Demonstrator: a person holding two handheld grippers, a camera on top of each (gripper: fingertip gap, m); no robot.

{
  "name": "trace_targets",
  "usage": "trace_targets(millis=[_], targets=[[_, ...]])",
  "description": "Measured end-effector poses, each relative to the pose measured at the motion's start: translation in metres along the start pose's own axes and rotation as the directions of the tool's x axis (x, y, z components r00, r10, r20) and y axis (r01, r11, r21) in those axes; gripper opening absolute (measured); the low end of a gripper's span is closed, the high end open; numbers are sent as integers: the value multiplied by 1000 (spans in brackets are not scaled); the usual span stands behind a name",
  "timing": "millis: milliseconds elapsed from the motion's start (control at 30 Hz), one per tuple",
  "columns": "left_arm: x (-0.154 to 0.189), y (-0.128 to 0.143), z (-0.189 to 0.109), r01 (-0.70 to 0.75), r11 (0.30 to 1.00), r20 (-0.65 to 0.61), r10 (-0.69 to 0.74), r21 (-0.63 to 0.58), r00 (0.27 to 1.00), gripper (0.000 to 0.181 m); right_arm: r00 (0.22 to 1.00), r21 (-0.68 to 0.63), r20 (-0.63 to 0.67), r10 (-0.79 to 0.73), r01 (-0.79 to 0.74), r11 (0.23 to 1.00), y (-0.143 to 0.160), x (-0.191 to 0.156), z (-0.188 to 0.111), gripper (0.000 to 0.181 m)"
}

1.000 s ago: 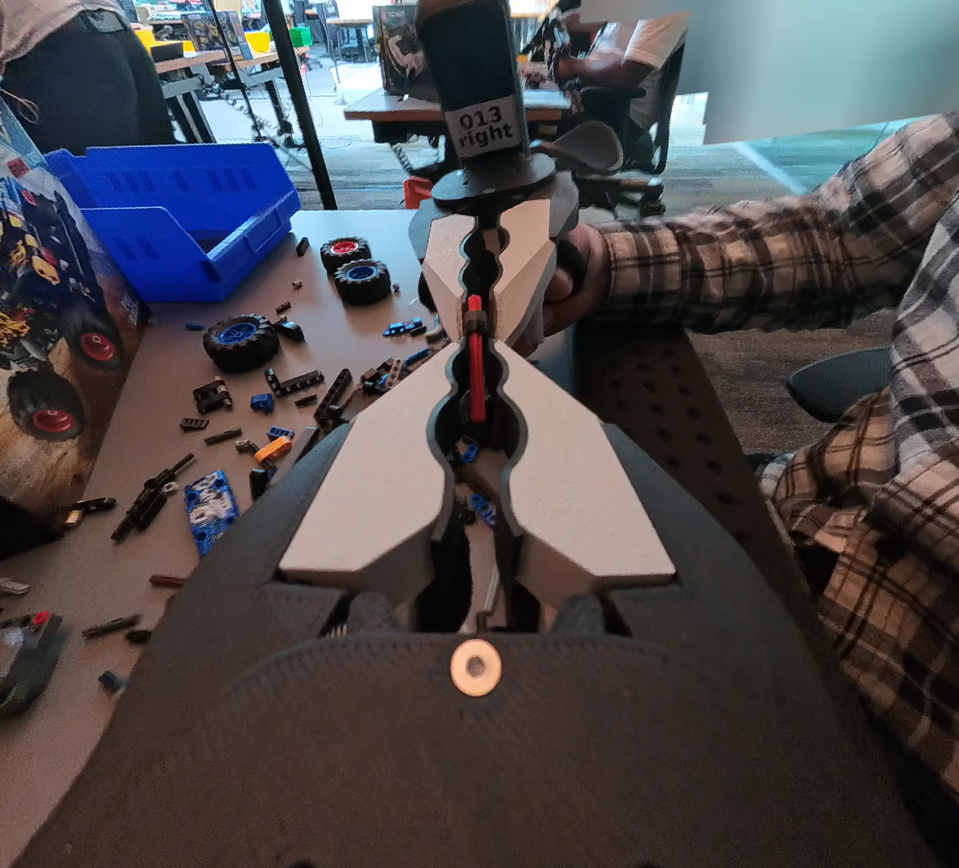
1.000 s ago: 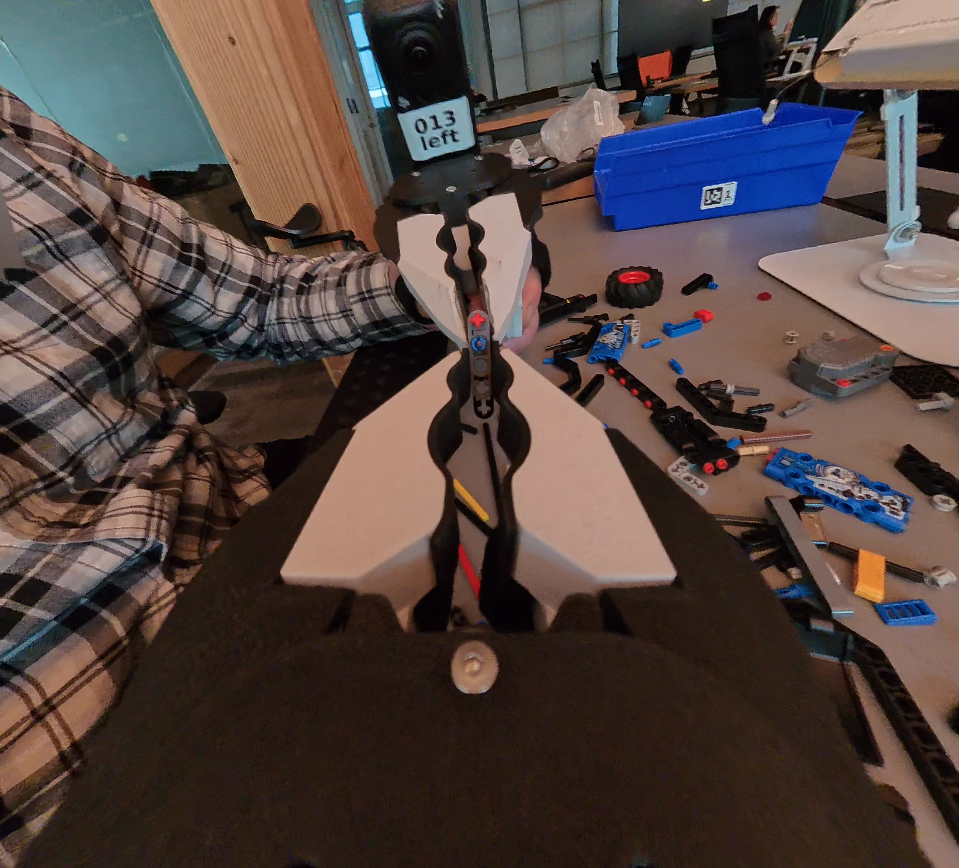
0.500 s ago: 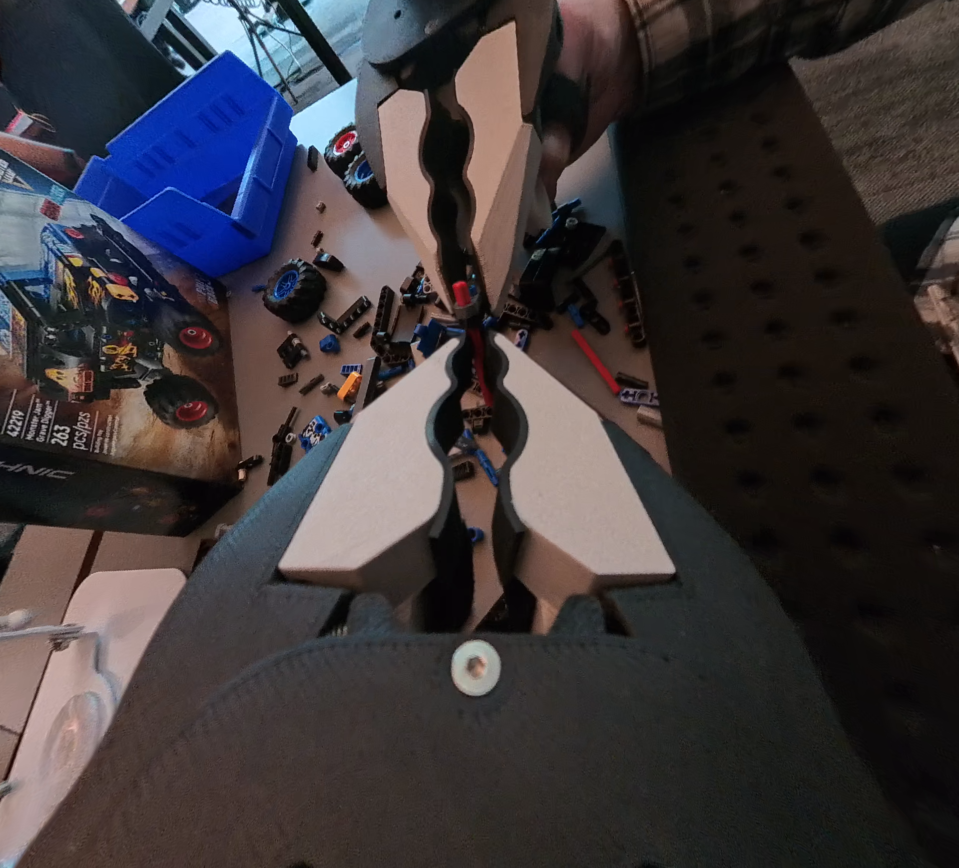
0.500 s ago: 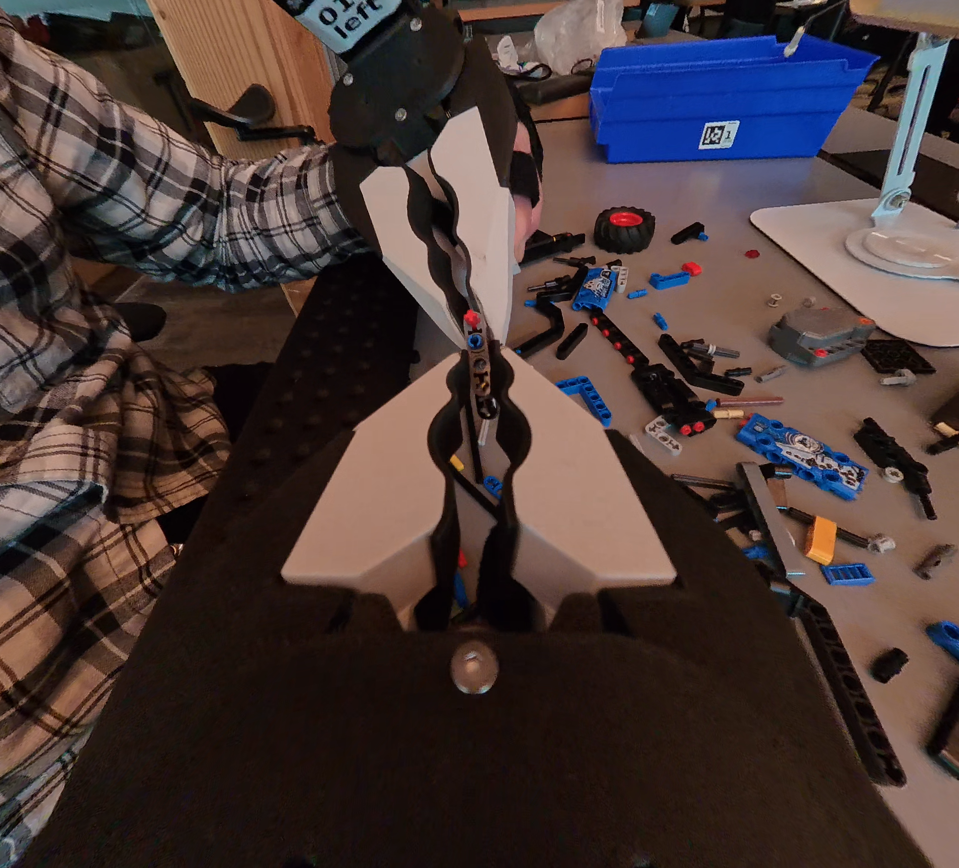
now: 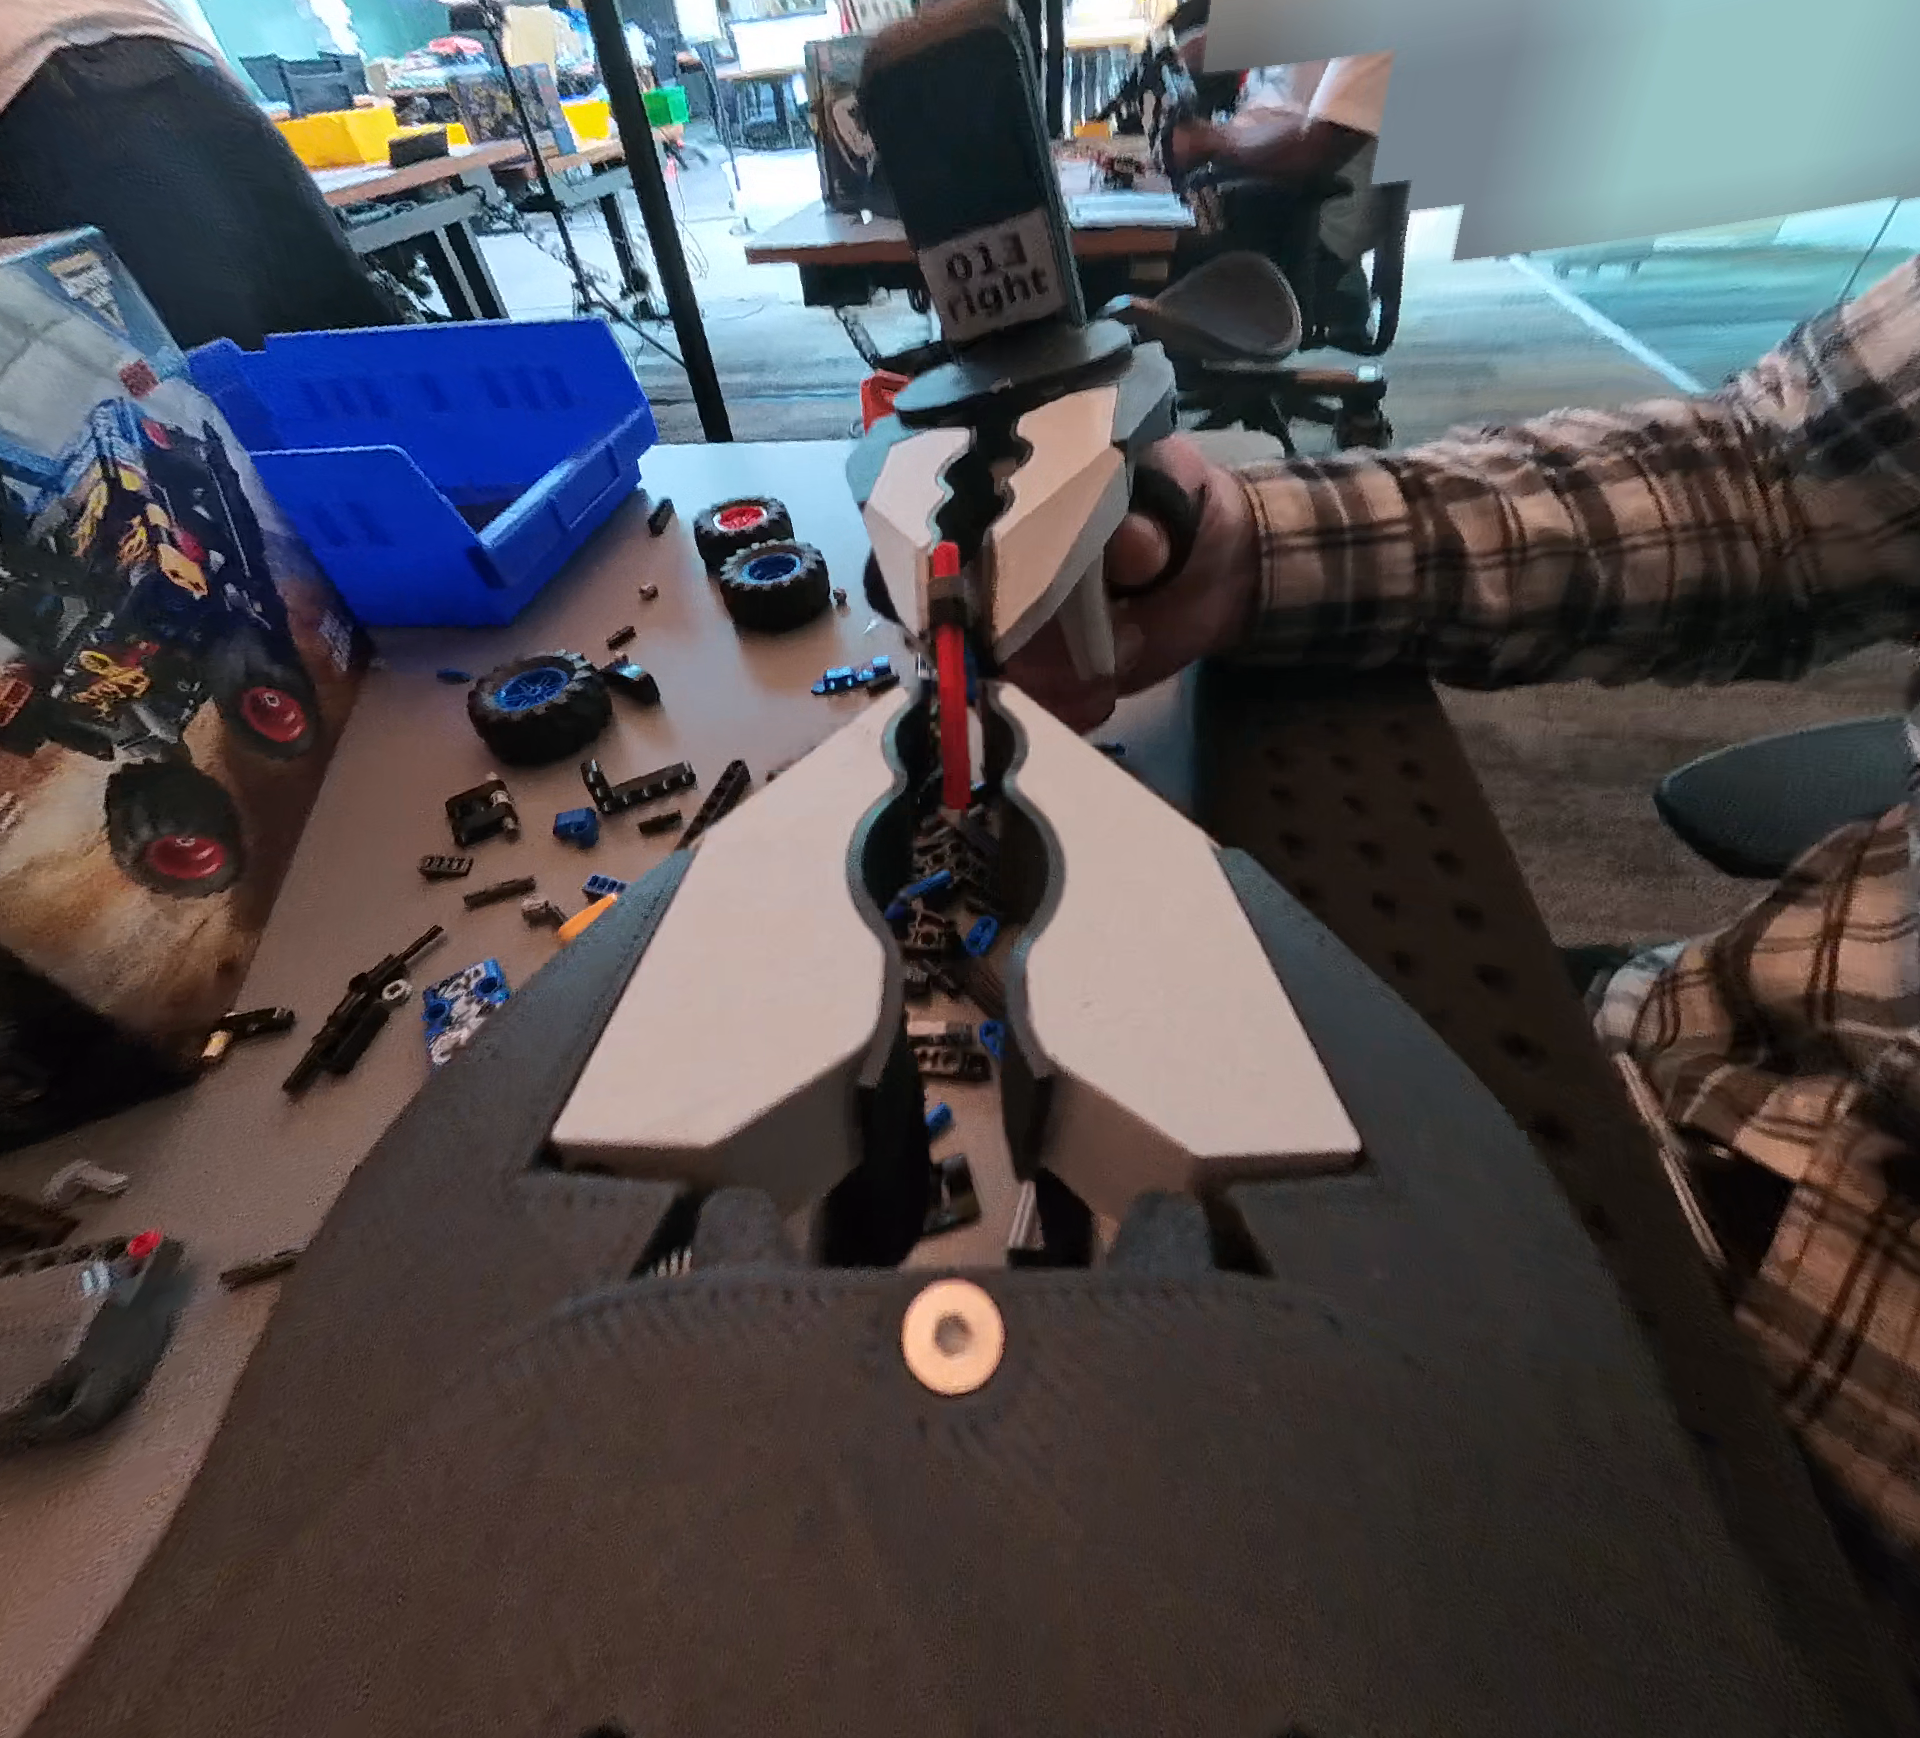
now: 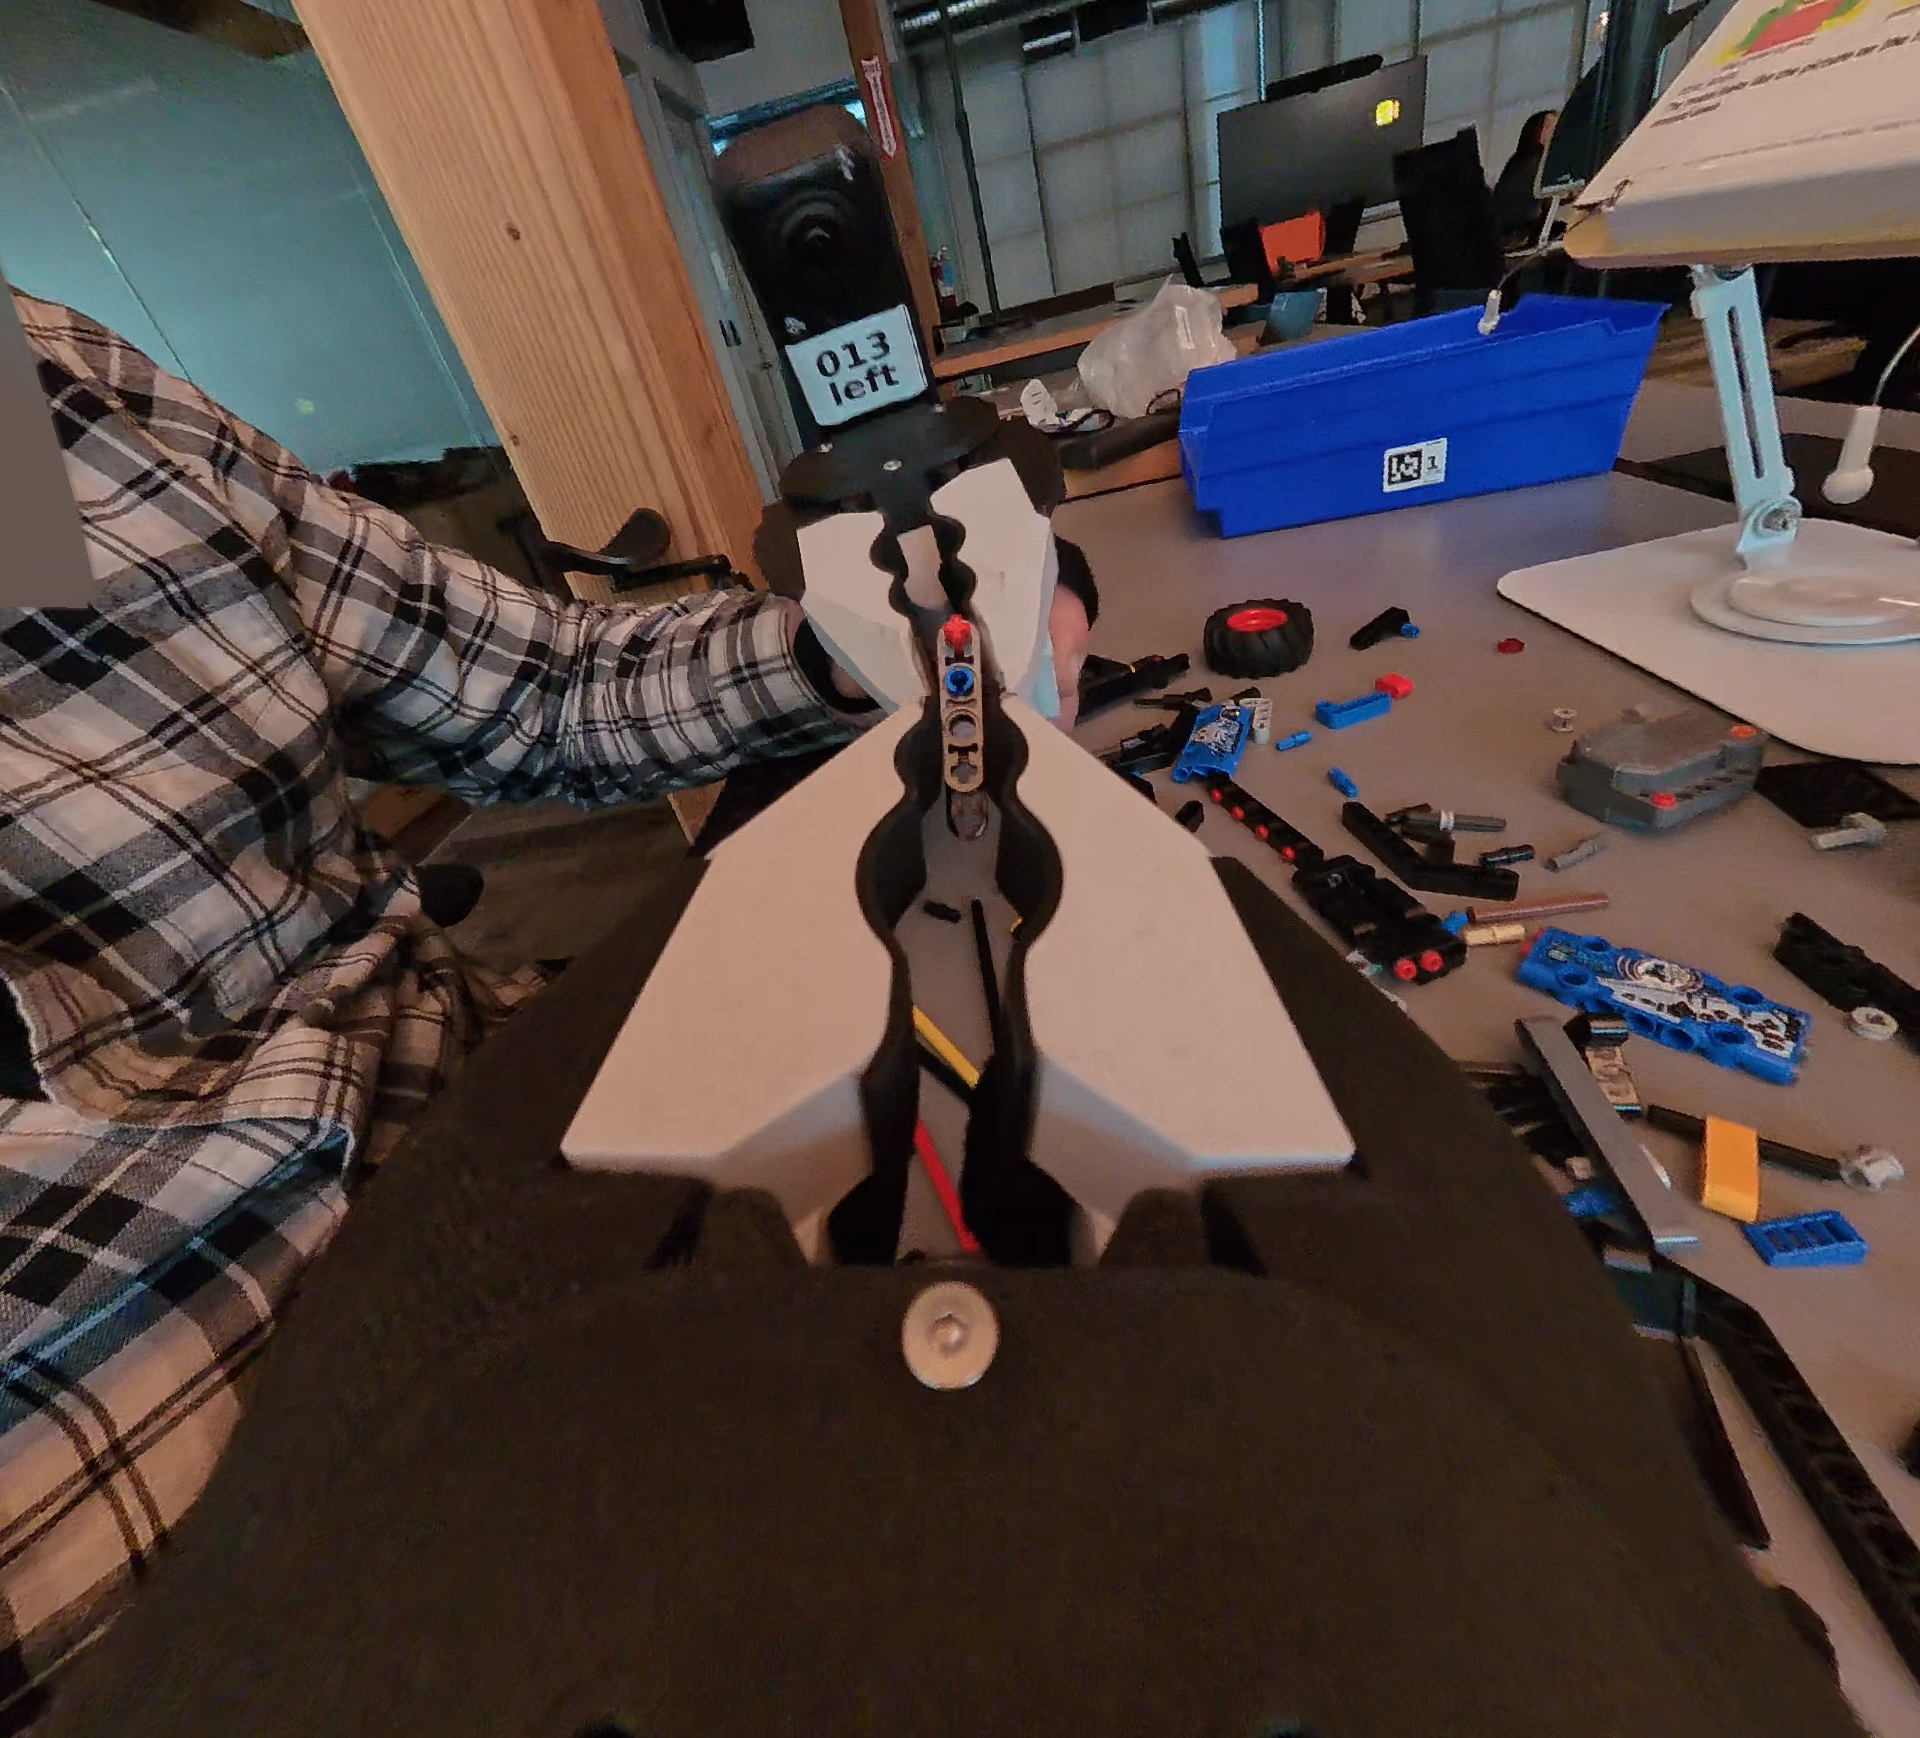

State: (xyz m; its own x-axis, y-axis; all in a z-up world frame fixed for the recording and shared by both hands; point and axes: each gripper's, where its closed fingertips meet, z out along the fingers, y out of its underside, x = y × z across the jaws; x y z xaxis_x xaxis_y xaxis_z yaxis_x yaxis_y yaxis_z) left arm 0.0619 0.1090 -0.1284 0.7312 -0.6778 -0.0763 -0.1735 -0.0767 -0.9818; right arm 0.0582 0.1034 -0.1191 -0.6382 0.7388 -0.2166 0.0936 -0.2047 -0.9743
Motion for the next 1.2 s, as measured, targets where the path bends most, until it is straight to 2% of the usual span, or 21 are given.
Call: trace_targets(millis=[300, 567, 700, 867, 933, 1033, 1200], targets=[[5, -25, 11, 199, 958, -78, -187, 205, 979, 1, 999, 129, 51, 4, -10, 992, -21, -8, -8, 5], [3, -40, 8, 249, 919, -100, -229, 306, 968, 4, 998, 197, 67, -1, -12, 980, -33, -10, -17, 5], [6, -39, 12, 194, 937, -60, -185, 290, 981, 1, 997, 206, 73, -2, -13, 979, -34, -11, -18, 5], [4, -52, 9, 248, 894, -90, -231, 373, 969, 2, 997, 231, 75, -2, -16, 973, -39, -12, -21, 5], [3, -57, 9, 248, 880, -82, -235, 405, 968, 9, 997, 251, 80, 3, -23, 968, -42, -12, -23, 5], [6, -55, 17, 212, 898, -48, -210, 385, 977, 12, 996, 272, 87, 5, -28, 962, -45, -14, -24, 5], [6, -59, 19, 222, 884, -48, -222, 412, 974, 10, 996, 290, 87, 5, -30, 956, -48, -14, -27, 5]])
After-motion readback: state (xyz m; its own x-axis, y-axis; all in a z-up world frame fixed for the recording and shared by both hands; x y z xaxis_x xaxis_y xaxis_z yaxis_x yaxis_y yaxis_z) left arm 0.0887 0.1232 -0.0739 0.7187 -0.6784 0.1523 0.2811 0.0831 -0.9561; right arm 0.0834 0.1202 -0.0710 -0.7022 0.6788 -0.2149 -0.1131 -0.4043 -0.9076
